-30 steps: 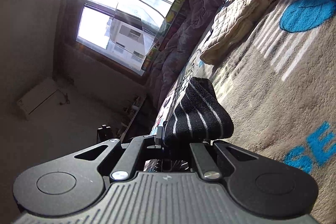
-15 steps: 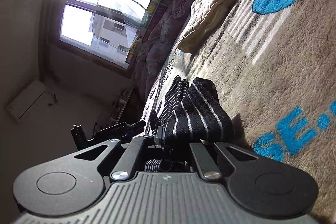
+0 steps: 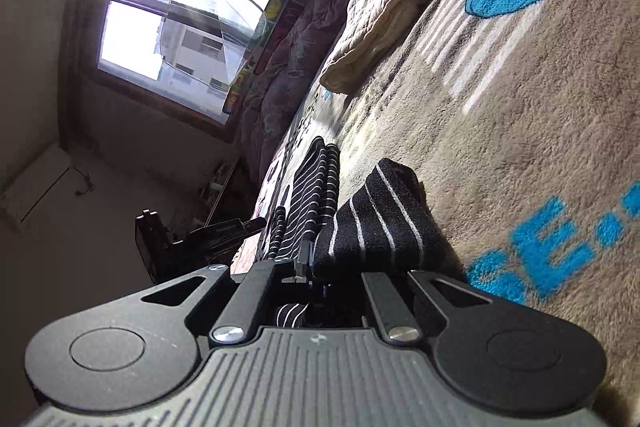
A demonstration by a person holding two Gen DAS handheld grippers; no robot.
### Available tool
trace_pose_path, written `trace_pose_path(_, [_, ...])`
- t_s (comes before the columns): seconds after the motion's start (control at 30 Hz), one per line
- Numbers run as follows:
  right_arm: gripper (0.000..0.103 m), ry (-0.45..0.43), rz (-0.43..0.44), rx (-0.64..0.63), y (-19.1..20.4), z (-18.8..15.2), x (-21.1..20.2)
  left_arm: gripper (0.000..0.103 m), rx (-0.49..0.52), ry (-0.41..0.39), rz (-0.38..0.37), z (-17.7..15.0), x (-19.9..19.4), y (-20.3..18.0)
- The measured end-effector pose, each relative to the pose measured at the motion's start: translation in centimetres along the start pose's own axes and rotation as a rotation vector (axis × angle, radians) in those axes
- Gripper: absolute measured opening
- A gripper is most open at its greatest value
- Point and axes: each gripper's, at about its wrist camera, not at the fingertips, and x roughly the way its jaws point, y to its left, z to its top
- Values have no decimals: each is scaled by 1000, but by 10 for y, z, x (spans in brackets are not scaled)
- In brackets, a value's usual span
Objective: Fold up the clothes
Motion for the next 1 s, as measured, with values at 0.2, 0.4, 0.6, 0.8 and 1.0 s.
trace_pose_path(0.2, [35, -75, -131, -74, 7, -2, -19, 11, -198, -62, -83, -88, -105, 39])
trace_pose_path(0.4, [51, -240, -306, -253, 26, -15, -53, 11, -284, -76, -198, -134, -143, 60])
trace_pose_path(0.6, [44, -170, -266, -532, 85, -44, -34, 11, -151, -112, -300, -156, -158, 40])
trace_pose_path(0.8, [33, 147, -137, -671, 163, -90, 59, 11, -186, -19, -406, -171, -150, 29])
trace_pose_path(1.0, [34, 332, -269, -722, 188, -94, 159, 11, -257, 25, -446, -180, -153, 38])
